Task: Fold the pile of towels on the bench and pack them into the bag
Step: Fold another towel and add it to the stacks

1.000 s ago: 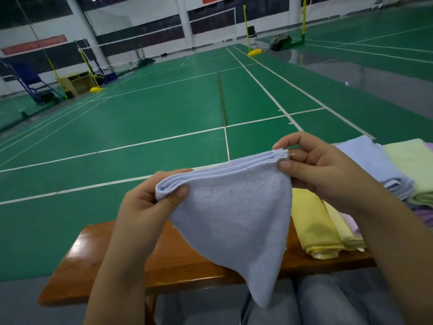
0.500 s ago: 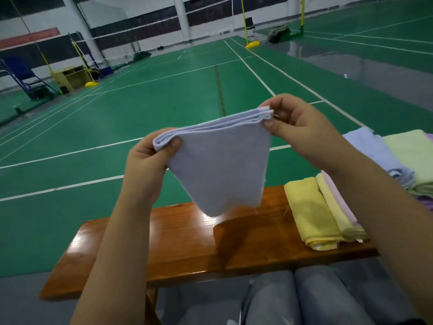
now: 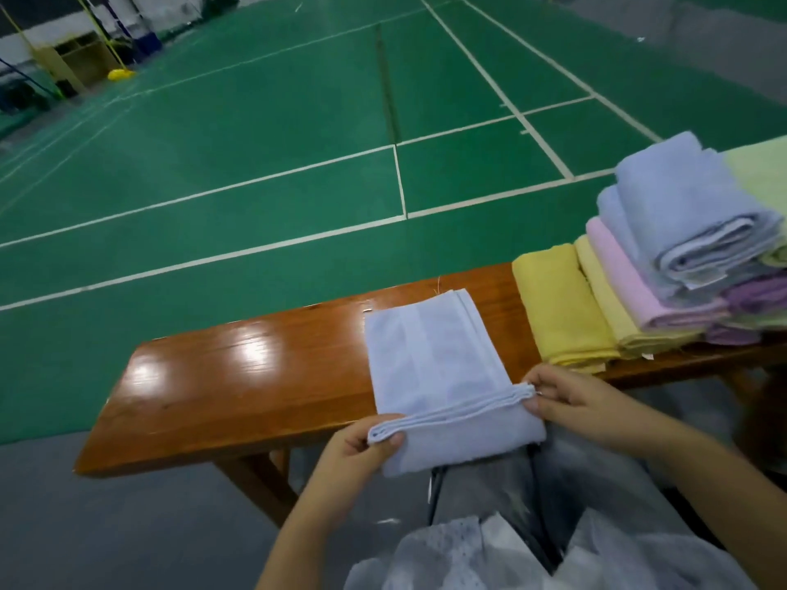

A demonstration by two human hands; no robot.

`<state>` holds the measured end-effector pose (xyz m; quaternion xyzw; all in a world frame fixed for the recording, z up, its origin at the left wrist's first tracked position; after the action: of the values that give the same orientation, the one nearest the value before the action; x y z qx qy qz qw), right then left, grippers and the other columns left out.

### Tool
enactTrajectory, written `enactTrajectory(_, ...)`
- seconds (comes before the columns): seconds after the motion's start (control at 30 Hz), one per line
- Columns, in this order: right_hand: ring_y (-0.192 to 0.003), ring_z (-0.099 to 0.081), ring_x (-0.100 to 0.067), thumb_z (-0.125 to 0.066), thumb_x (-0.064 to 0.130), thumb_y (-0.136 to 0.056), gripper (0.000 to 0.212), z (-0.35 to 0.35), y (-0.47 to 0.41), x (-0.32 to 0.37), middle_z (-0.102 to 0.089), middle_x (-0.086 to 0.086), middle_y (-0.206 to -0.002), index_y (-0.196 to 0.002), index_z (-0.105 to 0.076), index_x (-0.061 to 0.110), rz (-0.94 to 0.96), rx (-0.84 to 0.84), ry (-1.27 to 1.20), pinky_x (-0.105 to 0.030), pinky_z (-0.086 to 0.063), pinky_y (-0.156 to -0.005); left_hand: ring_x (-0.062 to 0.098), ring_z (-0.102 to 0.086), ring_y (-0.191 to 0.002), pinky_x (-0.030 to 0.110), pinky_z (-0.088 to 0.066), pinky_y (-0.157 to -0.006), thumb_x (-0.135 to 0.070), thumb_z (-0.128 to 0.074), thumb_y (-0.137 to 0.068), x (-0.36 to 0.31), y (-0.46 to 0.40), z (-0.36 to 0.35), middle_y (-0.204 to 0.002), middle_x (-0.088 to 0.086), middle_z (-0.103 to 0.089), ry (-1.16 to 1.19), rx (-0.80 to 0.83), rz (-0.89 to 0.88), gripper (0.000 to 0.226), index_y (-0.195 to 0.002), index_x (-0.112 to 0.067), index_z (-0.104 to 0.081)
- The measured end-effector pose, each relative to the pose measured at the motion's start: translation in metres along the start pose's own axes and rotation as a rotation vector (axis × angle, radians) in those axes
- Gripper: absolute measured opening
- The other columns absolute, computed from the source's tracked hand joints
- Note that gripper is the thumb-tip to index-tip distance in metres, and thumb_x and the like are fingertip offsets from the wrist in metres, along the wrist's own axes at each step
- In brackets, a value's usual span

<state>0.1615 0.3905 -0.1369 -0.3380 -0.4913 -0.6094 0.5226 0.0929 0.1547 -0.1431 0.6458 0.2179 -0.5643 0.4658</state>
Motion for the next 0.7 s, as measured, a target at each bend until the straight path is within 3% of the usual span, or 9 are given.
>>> enactTrajectory(0.1,-0.079,-0.056,-0.007,-0.056,0.014,-0.094,0.004,0.01,-0.011,0.015,-0.068,-0.013,-0.084,-0.095,-0.056,0.01,0.018,-0.037,0.019,-0.025,-0.041,-0.073,0.014,-0.067,-0.096,0.037,-0.054,-0.089,-0.022,-0.067,-0.086,-0.013,-0.006,0.007,-0.105,0.001,-0.073,-0.024,-0.025,-0.006,0.018,-0.101,-0.019,-0.075)
enactTrajectory(0.17,-0.078,-0.052,-0.012,-0.057,0.016,-0.094,0.007,0.022,-0.026,0.034,-0.065,-0.019,-0.084,-0.095,-0.056,0.009,0.073,-0.117,0.074,-0.032,-0.039,-0.072,0.011,-0.069,-0.091,0.032,-0.058,-0.081,-0.021,-0.06,-0.091,-0.031,-0.016,0.012,-0.1,-0.005,-0.074,-0.072,-0.068,-0.03,0.016,-0.102,-0.023,-0.072)
enactTrajectory(0.27,-0.068,-0.046,-0.011,-0.055,0.018,-0.095,0.008,0.043,-0.057,0.07,-0.055,-0.008,-0.071,-0.087,-0.053,0.016,0.149,-0.259,0.133,-0.029,-0.035,-0.065,0.013,-0.068,-0.079,0.026,-0.055,-0.067,-0.017,-0.059,-0.093,-0.066,-0.049,0.026,-0.086,-0.006,-0.074,-0.028,-0.159,-0.094,0.01,-0.096,-0.018,-0.069)
enactTrajectory(0.37,-0.065,-0.048,-0.008,-0.053,0.022,-0.096,0.005,0.065,-0.093,0.094,-0.053,0.005,-0.071,-0.095,-0.054,0.017,0.162,-0.423,0.207,-0.019,-0.033,-0.057,0.017,-0.064,-0.093,0.033,-0.052,-0.076,-0.02,-0.06,-0.094,-0.094,-0.098,0.038,-0.096,-0.004,-0.071,-0.056,-0.223,-0.165,0.009,-0.101,-0.019,-0.066)
enactTrajectory(0.43,-0.099,-0.059,-0.018,-0.055,0.024,-0.095,0.032,0.07,-0.116,0.086,-0.062,-0.005,-0.107,-0.122,-0.05,0.008,0.082,-0.463,0.292,-0.021,-0.04,-0.08,0.024,-0.054,-0.12,0.038,-0.048,-0.094,-0.024,-0.059,-0.095,-0.098,-0.128,0.046,-0.127,0.005,-0.059,-0.287,-0.286,-0.137,0.034,-0.128,-0.016,-0.053)
enactTrajectory(0.5,-0.131,-0.042,-0.026,-0.059,0.029,-0.093,0.056,0.06,-0.124,0.072,-0.045,-0.012,-0.142,-0.14,-0.038,0.006,0.025,-0.44,0.462,-0.031,-0.032,-0.105,0.025,-0.029,-0.142,0.04,-0.029,-0.113,-0.033,-0.059,-0.094,-0.092,-0.14,0.048,-0.154,0.009,-0.03,-0.695,-0.334,-0.115,0.068,-0.15,-0.013,-0.026)
enactTrajectory(0.6,-0.141,-0.029,-0.022,-0.062,0.034,-0.09,0.061,0.023,-0.115,0.061,-0.031,-0.008,-0.153,-0.143,-0.038,0.014,0.202,-0.317,0.676,-0.031,-0.022,-0.113,0.023,-0.017,-0.147,0.038,-0.018,-0.117,-0.052,-0.056,-0.09,-0.091,-0.121,0.015,-0.16,0.007,-0.018,-1.111,-0.289,-0.437,0.078,-0.151,-0.015,-0.024)
enactTrajectory(0.63,-0.142,-0.027,-0.02,-0.063,0.037,-0.089,0.062,0.007,-0.112,0.05,-0.028,-0.005,-0.155,-0.143,-0.038,0.017,0.24,-0.237,0.724,-0.03,-0.021,-0.114,0.023,-0.015,-0.147,0.039,-0.015,-0.117,-0.061,-0.05,-0.088,-0.079,-0.11,-0.003,-0.16,0.006,-0.017,-1.204,-0.199,-0.537,0.081,-0.151,-0.016,-0.026)
enactTrajectory(0.7,-0.145,-0.02,-0.015,-0.062,0.047,-0.087,0.069,-0.016,-0.107,0.019,-0.021,0.0,-0.158,-0.146,-0.034,0.024,0.217,-0.07,0.832,-0.029,-0.017,-0.115,0.018,0.003,-0.148,0.041,-0.002,-0.118,-0.073,-0.033,-0.082,-0.034,-0.095,-0.029,-0.161,-0.002,0.002,-1.369,0.046,-0.549,0.091,-0.154,-0.021,-0.014)
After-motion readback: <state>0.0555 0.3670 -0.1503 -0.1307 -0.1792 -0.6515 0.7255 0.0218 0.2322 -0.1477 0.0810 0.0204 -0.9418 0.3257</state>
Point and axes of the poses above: each hand's wrist, its own y-axis away from the middle knuckle, its own z-axis out of the back of the hand, x = y × z, the point moved 10 cm from there along -y, towards the middle knuckle
